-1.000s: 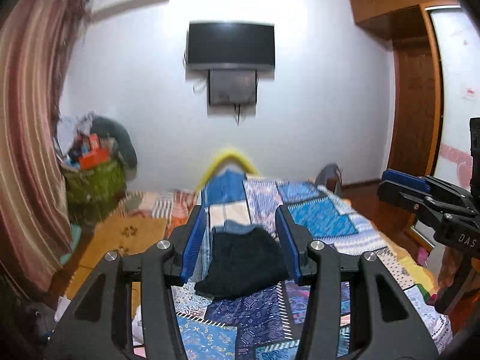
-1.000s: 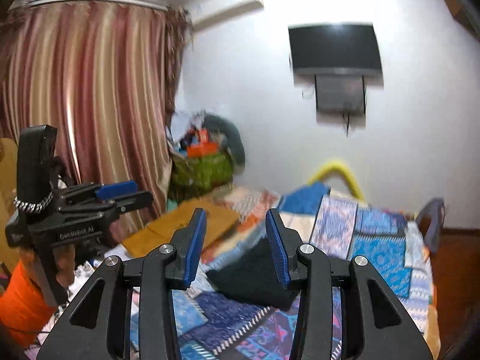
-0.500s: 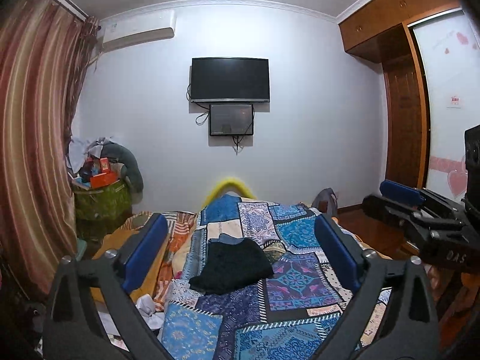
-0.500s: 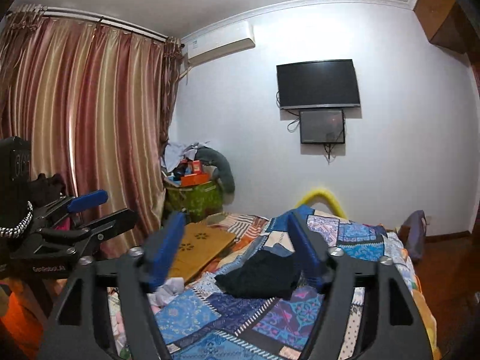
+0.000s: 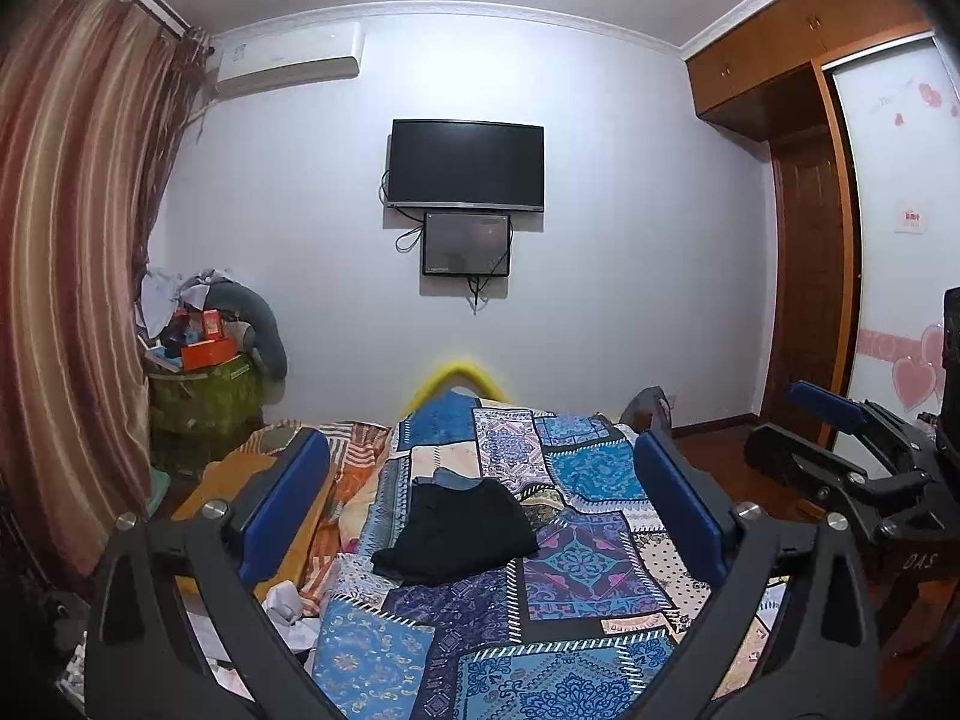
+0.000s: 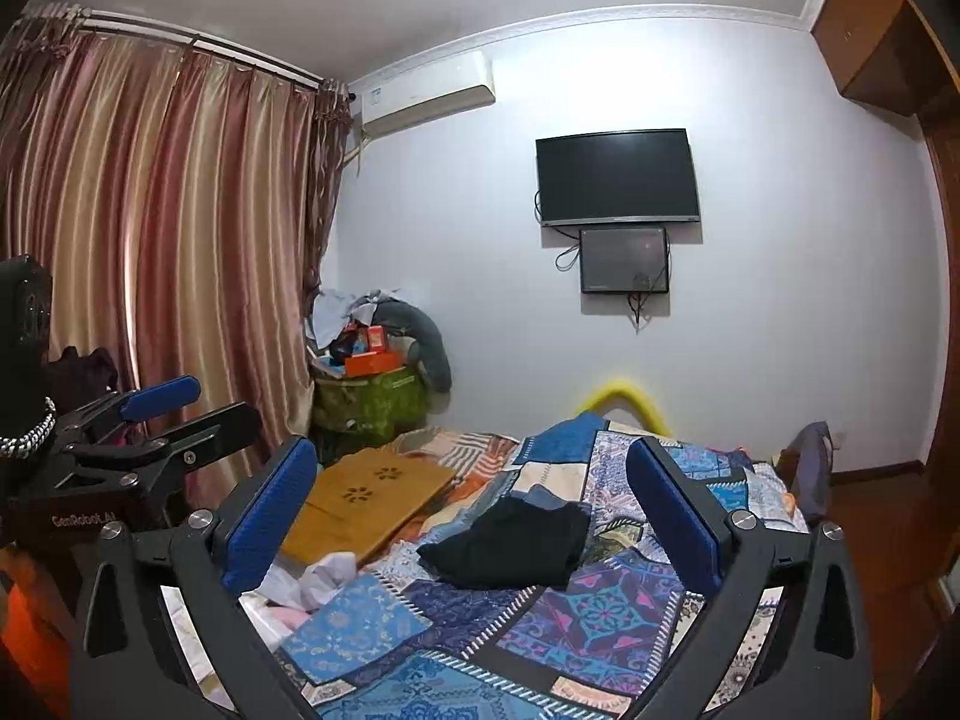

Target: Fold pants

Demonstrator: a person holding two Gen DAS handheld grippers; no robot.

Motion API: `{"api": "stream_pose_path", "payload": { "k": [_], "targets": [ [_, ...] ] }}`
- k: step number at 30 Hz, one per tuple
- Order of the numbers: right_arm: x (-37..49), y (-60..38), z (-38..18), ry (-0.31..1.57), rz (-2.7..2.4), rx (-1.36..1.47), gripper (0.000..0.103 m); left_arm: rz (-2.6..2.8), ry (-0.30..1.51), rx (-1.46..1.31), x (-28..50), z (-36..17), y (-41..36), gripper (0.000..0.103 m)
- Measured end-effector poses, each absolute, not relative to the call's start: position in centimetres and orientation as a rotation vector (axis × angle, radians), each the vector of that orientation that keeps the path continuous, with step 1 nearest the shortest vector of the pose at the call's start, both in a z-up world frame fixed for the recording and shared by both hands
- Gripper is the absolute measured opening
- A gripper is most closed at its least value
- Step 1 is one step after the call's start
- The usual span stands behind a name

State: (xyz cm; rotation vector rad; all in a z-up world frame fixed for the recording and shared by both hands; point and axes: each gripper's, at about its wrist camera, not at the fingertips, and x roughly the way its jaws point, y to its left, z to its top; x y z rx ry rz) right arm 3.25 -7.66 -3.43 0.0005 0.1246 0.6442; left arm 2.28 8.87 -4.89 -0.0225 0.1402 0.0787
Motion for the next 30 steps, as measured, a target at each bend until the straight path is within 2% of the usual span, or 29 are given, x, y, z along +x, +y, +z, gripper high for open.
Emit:
{"api": "stream_pose_path", "payload": {
  "k": [30],
  "targets": [
    [2.9, -8.6, -4.1, 0.156, 0.63, 0.013, 0.103, 0.069, 0.171, -0.028, 3.4, -5.7, 8.9, 0.103]
  ]
}}
